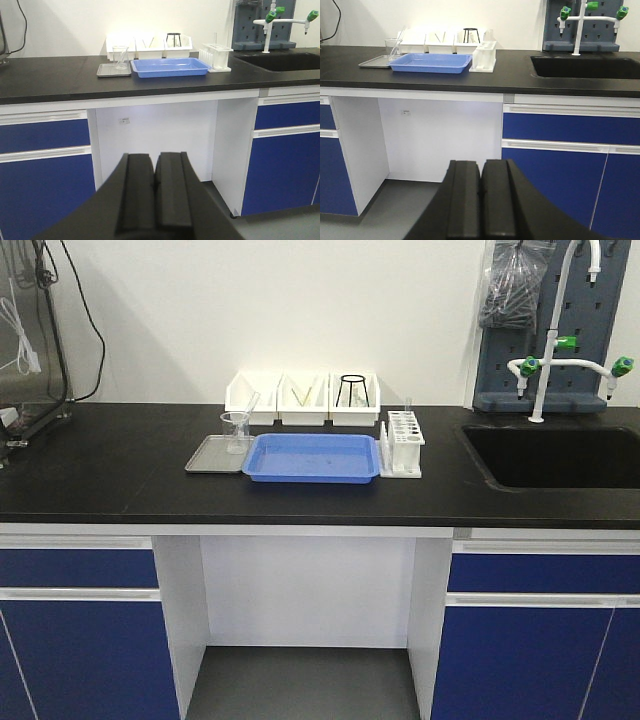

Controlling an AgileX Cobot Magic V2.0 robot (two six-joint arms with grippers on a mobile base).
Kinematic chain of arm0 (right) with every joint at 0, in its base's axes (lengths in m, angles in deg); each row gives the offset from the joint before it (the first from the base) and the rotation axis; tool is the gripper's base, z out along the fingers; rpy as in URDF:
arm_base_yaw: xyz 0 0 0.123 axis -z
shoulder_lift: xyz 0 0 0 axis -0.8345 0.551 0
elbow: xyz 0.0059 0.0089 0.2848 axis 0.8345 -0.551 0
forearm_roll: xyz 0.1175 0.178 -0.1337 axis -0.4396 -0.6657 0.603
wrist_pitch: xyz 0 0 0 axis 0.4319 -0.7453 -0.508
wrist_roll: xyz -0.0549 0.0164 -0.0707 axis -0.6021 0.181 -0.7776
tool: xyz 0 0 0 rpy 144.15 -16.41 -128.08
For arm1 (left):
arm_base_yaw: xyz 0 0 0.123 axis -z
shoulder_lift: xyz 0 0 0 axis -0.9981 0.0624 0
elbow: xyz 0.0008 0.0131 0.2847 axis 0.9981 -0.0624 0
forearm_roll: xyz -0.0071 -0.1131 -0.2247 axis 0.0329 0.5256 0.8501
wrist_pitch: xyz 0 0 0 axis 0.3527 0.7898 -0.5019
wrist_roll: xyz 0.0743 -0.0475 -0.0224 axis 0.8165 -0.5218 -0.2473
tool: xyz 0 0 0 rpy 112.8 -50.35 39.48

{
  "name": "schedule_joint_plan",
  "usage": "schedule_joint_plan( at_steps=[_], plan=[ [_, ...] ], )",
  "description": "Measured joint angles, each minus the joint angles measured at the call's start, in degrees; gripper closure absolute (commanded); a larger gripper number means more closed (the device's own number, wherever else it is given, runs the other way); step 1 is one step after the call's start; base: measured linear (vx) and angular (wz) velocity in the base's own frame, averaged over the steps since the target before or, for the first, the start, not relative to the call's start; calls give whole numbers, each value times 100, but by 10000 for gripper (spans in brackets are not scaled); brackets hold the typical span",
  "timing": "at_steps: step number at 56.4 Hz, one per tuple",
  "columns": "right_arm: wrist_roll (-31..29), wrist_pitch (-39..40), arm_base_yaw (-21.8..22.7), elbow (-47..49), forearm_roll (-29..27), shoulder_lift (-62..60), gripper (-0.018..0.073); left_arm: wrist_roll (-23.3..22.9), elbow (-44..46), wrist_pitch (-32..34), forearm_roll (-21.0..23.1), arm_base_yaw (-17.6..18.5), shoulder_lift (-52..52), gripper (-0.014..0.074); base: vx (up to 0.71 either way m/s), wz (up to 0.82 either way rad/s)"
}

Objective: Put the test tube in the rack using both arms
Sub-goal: 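Drive the base forward up to the bench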

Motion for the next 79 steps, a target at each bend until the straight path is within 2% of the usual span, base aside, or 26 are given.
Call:
schedule_joint_plan(
  at_steps=[52,79],
  plan=[
    [0,0,0,0,0,0,567,0,0,0,0,0,0,603,1,0],
    [0,0,0,0,0,0,567,0,0,0,0,0,0,603,14,-3]
  ],
)
